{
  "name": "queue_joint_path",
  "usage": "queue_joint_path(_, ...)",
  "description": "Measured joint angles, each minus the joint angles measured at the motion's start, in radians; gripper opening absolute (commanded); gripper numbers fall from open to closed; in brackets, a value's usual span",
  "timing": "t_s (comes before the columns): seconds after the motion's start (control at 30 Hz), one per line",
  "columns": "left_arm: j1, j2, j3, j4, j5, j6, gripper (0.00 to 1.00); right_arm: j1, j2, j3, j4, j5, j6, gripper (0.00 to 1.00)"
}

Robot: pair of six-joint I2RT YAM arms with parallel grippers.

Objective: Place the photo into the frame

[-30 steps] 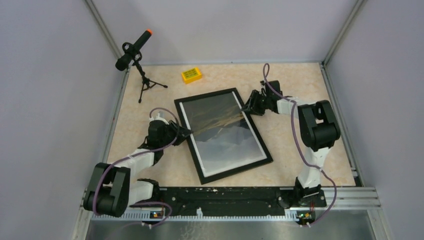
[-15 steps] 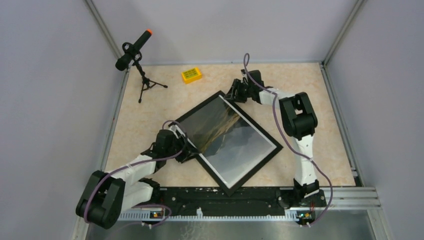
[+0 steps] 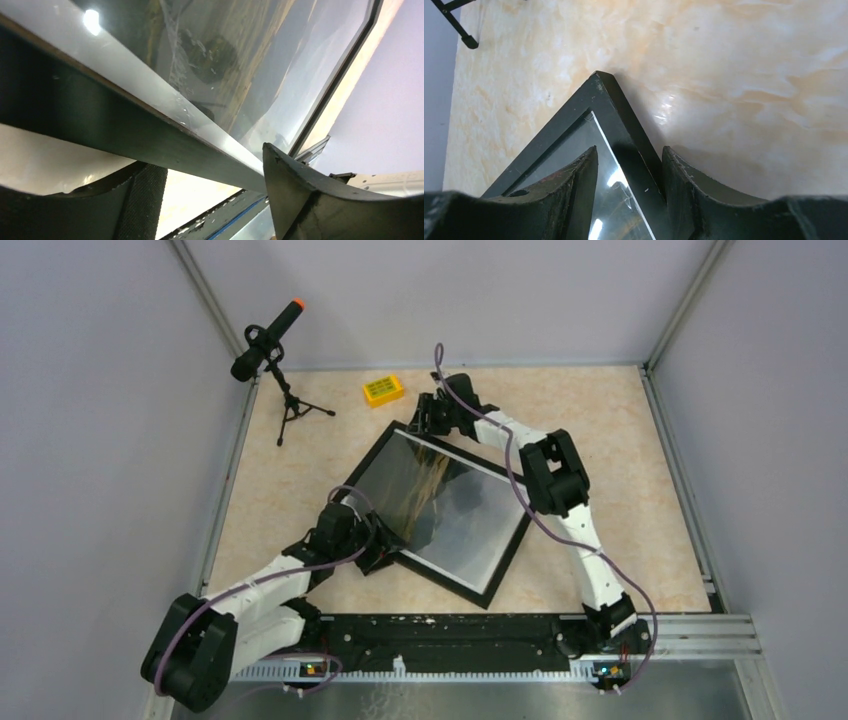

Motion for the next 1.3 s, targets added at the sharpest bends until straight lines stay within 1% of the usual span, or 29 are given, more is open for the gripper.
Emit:
queue_joint_path(0.03, -0.008, -0.018, 0.001, -0.019, -0.012, -0.007, 0.9, 0.01, 0.013, 0.028, -0.014, 0.003, -0.007, 0.51)
queue_joint_path(0.07, -0.015, -0.038, 0.002, -0.041, -0.025, -0.016, 0.98, 0.02, 0.024, 0.051, -0.03, 0.006, -0.013, 0.53)
queue_joint_path(0.27, -0.026, -0.208, 0.016, -0.241, -0.12, -0.048, 0.99, 0.069, 0.03, 0.119, -0.129, 0.006, -0.05, 0.82)
queue_joint_path(0.37, -0.026, -0.289, 0.039, -0.352, -0.163, -0.06, 0.99, 0.083, 0.031, 0.216, -0.288, 0.031, -0.084, 0.92)
queue_joint_path(0.43, -0.026, -0.334, 0.075, -0.429, -0.181, -0.072, 0.99, 0.086, 0.031, 0.313, -0.422, 0.058, -0.115, 0.95)
queue_joint_path(0.5, -0.026, -0.384, 0.121, -0.509, -0.199, -0.087, 0.99, 0.09, 0.021, 0.4, -0.519, 0.099, -0.148, 0.97)
queue_joint_path(0.57, -0.026, -0.447, 0.171, -0.581, -0.22, -0.094, 0.99, 0.095, -0.045, 0.399, -0.605, 0.155, -0.18, 0.99)
queue_joint_path(0.63, -0.026, -0.522, 0.221, -0.619, -0.245, -0.085, 0.99, 0.098, -0.161, 0.323, -0.664, 0.211, -0.197, 0.99)
queue_joint_path(0.7, -0.026, -0.583, 0.266, -0.622, -0.276, -0.061, 0.99, 0.105, -0.34, 0.167, -0.689, 0.261, -0.205, 0.99)
queue_joint_path(0.73, -0.026, -0.624, 0.318, -0.615, -0.302, -0.02, 0.99, 0.111, -0.449, 0.081, -0.692, 0.277, -0.205, 0.99)
queue_joint_path(0.77, -0.026, -0.629, 0.33, -0.611, -0.307, -0.01, 0.99, 0.119, -0.586, -0.022, -0.693, 0.29, -0.204, 0.99)
queue_joint_path(0.8, -0.026, -0.634, 0.37, -0.604, -0.321, 0.029, 0.99, 0.125, -0.676, -0.076, -0.693, 0.299, -0.203, 0.99)
queue_joint_path(0.87, -0.026, -0.611, 0.467, -0.581, -0.338, 0.117, 0.99, 0.138, -0.921, -0.221, -0.659, 0.299, -0.196, 0.99)
queue_joint_path(0.97, -0.026, -0.542, 0.63, -0.532, -0.347, 0.25, 0.99, 0.144, -1.247, -0.376, -0.603, 0.286, -0.185, 0.99)
queue_joint_path(1.0, -0.026, -0.518, 0.682, -0.512, -0.345, 0.293, 0.99, 0.144, -1.326, -0.414, -0.594, 0.286, -0.185, 0.99)
queue_joint_path(1.1, -0.026, -0.469, 0.805, -0.455, -0.344, 0.414, 0.99, 0.144, -1.522, -0.497, -0.587, 0.313, -0.181, 0.99)
queue_joint_path(1.3, -0.026, -0.44, 0.945, -0.383, -0.333, 0.599, 0.99, 0.144, -1.774, -0.572, -0.639, 0.428, -0.178, 0.99)
